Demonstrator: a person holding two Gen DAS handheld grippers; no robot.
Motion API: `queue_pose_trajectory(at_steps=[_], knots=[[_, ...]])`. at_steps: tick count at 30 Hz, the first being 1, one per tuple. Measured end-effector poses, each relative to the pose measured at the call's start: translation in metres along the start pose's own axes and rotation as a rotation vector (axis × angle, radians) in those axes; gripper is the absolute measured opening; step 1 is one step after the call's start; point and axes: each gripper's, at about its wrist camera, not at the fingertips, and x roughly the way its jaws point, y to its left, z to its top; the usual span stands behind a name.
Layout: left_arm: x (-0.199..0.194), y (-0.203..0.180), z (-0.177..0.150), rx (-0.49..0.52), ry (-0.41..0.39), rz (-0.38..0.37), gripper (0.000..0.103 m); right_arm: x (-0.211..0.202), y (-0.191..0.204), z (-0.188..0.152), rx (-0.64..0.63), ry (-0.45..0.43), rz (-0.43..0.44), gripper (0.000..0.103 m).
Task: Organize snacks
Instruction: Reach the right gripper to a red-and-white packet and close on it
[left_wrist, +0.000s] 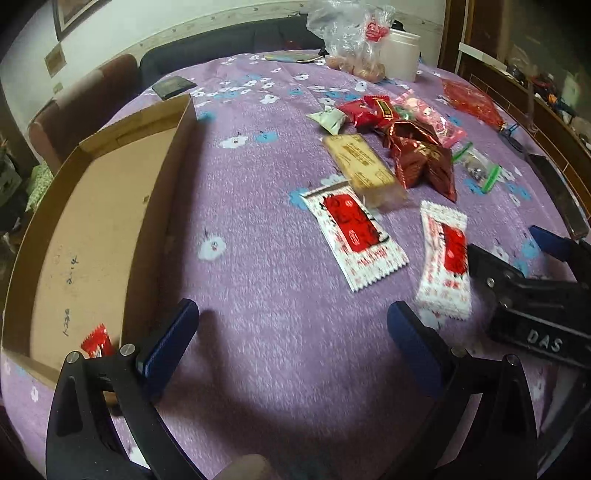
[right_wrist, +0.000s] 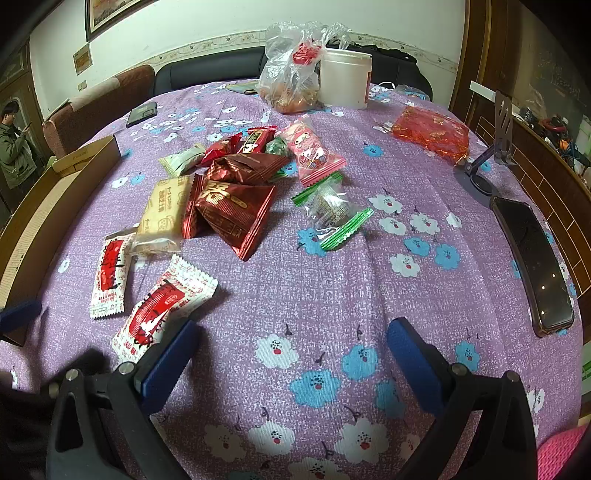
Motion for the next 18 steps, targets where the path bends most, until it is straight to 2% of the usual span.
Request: queue_pose_trajectory(at_steps=[15, 17, 18], knots=[[0.0033, -0.0040, 0.0039, 0.007, -0.007, -0.018, 0.103, 0.0000, 0.0012, 0.0010, -0.015, 0.020, 0.016, 0.103], [0.0003, -0.0041, 0.0013, 0.017, 0.005, -0.043, 0.100, 0.0017, -0.0027, 0.0019, -0.018, 0.039, 0.016, 0.103], [-0.0039, -0.0034, -0.0015, 0.014, -0.001, -0.061, 0.091, 0.0025, -0.0032, 0.0020, -0.017, 0.042, 0.016, 0.103]])
